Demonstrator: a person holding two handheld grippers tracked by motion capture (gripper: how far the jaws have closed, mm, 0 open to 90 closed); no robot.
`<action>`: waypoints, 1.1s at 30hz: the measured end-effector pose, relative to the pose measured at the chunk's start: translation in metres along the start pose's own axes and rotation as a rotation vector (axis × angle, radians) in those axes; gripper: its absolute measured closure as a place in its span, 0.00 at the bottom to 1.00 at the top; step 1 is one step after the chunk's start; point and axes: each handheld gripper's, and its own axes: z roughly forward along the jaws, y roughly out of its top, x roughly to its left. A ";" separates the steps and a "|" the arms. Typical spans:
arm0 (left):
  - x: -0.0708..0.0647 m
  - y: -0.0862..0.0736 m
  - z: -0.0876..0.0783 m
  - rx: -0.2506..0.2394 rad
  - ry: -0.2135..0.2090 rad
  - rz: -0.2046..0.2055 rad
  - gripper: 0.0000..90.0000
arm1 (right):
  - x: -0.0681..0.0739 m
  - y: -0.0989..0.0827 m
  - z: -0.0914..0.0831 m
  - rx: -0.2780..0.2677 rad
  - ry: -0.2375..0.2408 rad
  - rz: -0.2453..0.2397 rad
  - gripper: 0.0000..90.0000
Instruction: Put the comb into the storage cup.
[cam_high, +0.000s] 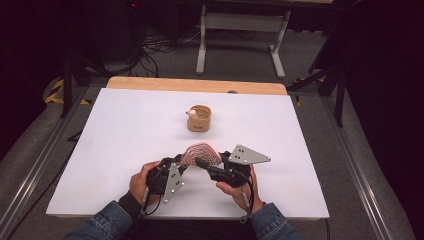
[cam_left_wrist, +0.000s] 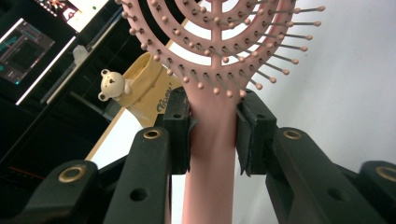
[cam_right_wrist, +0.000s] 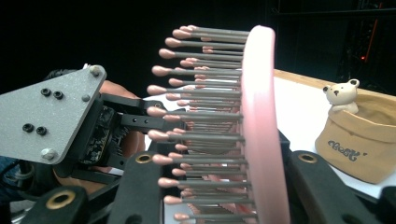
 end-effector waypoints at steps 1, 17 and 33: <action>0.000 0.000 0.000 0.000 0.001 0.001 0.78 | 0.001 0.000 0.000 0.003 -0.002 -0.006 0.69; 0.010 -0.007 0.000 -0.004 0.005 -0.034 0.68 | -0.002 0.005 -0.009 -0.036 -0.010 -0.019 0.70; 0.048 -0.039 -0.014 0.009 -0.070 -0.227 0.36 | -0.020 0.019 -0.040 -0.105 -0.133 -0.041 0.70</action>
